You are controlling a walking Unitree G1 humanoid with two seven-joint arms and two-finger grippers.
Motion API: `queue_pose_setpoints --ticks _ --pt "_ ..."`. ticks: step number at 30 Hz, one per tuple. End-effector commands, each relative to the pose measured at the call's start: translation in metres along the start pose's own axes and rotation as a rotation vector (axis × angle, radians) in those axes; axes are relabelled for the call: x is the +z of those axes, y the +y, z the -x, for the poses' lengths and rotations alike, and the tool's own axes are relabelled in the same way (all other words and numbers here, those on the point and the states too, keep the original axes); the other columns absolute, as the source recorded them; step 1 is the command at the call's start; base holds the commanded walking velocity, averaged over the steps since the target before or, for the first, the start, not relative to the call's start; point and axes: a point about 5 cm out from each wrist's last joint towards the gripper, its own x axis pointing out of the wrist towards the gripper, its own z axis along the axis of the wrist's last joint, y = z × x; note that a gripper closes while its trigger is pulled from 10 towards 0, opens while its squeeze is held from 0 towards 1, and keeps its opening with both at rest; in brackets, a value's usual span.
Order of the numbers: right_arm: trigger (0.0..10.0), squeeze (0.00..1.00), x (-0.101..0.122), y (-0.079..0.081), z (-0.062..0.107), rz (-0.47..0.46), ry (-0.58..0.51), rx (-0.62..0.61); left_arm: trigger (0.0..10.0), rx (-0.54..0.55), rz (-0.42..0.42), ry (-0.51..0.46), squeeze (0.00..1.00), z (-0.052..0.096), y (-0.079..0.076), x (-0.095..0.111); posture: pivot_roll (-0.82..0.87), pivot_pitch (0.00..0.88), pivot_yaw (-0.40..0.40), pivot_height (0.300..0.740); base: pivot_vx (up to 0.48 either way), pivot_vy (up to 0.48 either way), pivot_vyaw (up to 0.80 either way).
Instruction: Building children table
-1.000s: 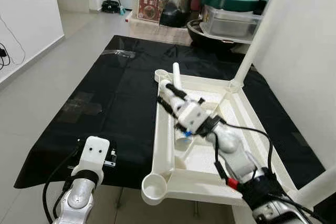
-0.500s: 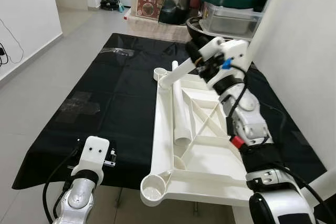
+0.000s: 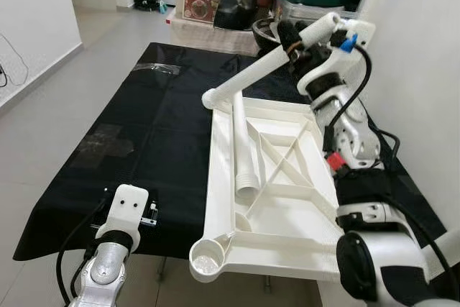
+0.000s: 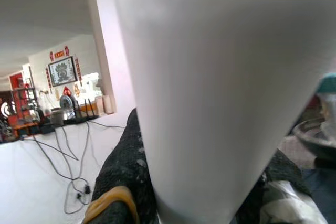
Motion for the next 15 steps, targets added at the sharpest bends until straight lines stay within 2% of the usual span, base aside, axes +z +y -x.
queue_pose_setpoints --ticks 1,4,6,8,10,13,15 --pt "0.0 0.00 0.010 -0.007 -0.003 -0.041 -0.017 -0.024 10.0 -0.023 -0.004 -0.022 0.00 -0.002 0.003 0.003 0.09 0.000 -0.123 0.740 0.000 0.000 0.00" --pt "0.0 0.00 0.021 -0.010 -0.006 -0.067 -0.032 -0.026 10.0 -0.045 -0.022 -0.058 0.00 -0.005 0.009 0.010 0.08 0.000 -0.116 0.740 0.000 0.000 0.00" --pt "0.0 0.00 0.021 -0.010 -0.006 -0.067 -0.032 -0.026 10.0 -0.045 -0.022 -0.058 0.00 -0.005 0.009 0.010 0.08 0.000 -0.116 0.740 0.000 0.000 0.00" --pt "0.0 0.00 0.025 -0.013 -0.009 -0.113 -0.020 -0.018 10.0 -0.115 -0.033 -0.140 0.00 -0.010 0.015 0.030 0.08 0.000 -0.115 0.740 0.000 0.000 0.00" --pt "0.0 0.00 0.026 -0.012 -0.010 -0.129 -0.011 -0.009 10.0 -0.143 -0.031 -0.170 0.00 -0.011 0.018 0.038 0.09 0.000 -0.115 0.740 0.000 0.000 0.00" --pt "0.0 0.00 0.022 -0.003 -0.011 -0.165 0.061 0.112 10.0 -0.291 -0.025 -0.253 0.00 -0.013 0.029 0.066 0.09 0.000 -0.114 0.740 0.000 0.000 0.00" --pt "0.0 0.00 0.020 0.006 -0.010 -0.156 0.106 0.207 10.0 -0.370 -0.065 -0.279 0.00 -0.011 0.034 0.076 0.09 0.000 -0.109 0.740 0.000 0.000 0.00"
